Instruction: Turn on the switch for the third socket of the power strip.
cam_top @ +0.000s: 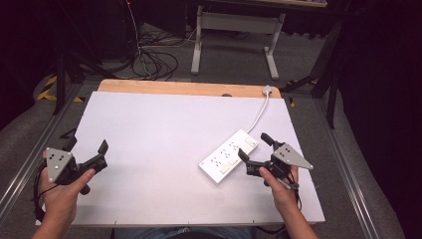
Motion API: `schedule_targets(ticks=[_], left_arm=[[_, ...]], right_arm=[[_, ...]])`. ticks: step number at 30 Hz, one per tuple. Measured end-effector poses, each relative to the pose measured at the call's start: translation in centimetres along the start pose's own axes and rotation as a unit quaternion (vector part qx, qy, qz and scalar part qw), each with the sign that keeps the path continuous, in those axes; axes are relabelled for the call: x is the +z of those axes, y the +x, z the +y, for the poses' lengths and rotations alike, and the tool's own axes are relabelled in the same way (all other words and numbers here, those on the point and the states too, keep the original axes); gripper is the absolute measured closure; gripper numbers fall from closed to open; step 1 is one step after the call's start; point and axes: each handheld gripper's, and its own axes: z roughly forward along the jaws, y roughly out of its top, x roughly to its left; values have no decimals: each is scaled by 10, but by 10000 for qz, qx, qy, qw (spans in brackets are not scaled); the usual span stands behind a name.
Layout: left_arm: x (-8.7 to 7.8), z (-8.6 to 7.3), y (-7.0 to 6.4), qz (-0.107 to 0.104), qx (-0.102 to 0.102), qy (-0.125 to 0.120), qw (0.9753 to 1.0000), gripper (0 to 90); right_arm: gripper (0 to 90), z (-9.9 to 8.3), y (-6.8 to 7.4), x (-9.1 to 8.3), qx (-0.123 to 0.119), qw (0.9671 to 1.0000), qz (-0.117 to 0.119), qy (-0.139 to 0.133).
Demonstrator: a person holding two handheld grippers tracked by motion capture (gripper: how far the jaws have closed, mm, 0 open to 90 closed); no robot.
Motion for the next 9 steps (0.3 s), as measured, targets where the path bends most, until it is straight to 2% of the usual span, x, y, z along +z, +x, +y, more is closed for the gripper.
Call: schedule_targets(ticks=[9], left_arm=[[0, 0, 0, -6, -15, -13, 10000, 80]], right_arm=[[27, 0, 0, 1, -47, 10000, 14, 7]])
